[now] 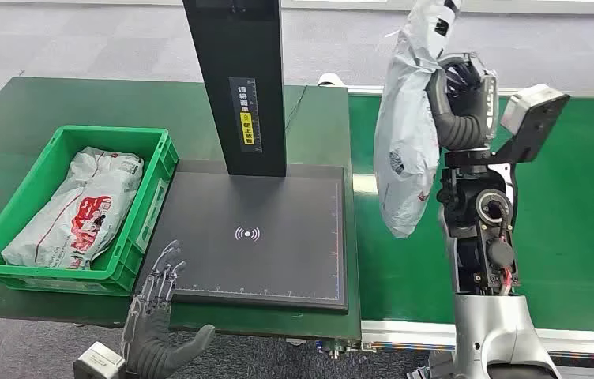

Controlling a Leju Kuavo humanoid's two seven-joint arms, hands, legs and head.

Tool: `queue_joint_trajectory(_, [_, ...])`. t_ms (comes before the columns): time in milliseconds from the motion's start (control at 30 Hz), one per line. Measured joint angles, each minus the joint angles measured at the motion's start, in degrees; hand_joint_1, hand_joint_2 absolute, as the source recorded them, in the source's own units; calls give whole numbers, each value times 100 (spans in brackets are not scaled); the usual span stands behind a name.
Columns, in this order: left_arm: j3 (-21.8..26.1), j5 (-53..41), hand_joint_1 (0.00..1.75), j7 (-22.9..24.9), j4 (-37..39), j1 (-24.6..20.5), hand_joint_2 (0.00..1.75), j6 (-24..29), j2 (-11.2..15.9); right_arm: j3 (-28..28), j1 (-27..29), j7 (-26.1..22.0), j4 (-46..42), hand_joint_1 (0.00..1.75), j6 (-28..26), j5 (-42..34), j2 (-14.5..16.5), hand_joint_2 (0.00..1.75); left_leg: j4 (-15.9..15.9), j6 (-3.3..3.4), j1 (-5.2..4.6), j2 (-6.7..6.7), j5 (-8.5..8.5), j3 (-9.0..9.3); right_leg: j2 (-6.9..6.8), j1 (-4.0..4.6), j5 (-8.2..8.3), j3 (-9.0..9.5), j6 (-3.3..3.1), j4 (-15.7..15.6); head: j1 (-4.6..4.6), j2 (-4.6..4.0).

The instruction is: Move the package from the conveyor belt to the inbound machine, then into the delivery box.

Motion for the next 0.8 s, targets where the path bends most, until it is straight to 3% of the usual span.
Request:
queue_joint_trajectory(300, [-104, 73, 0, -1, 179, -114, 175, 2, 9, 1080, -551, 241, 1418, 175, 220, 160, 349, 175, 0, -2, 4, 0, 1, 0, 1, 4, 0, -2, -2, 2, 1, 0])
queue_joint_trajectory(600, [-158, 185, 0, 156, 232, -189, 175, -63, 22, 2064, -838, 1035, 2860, 175, 1044, 88, 735, 175, 0, -2, 5, -1, 1, 0, 0, 4, 0, -3, -2, 1, 1, 0])
queue_joint_trajectory(800, [-184, 197, 0, 209, 256, -201, 175, -61, 57, 2844, -854, 1372, 3417, 175, 1482, 162, 815, 175, 0, -2, 5, -2, 1, 0, 0, 5, -1, -5, -2, 1, 2, 0])
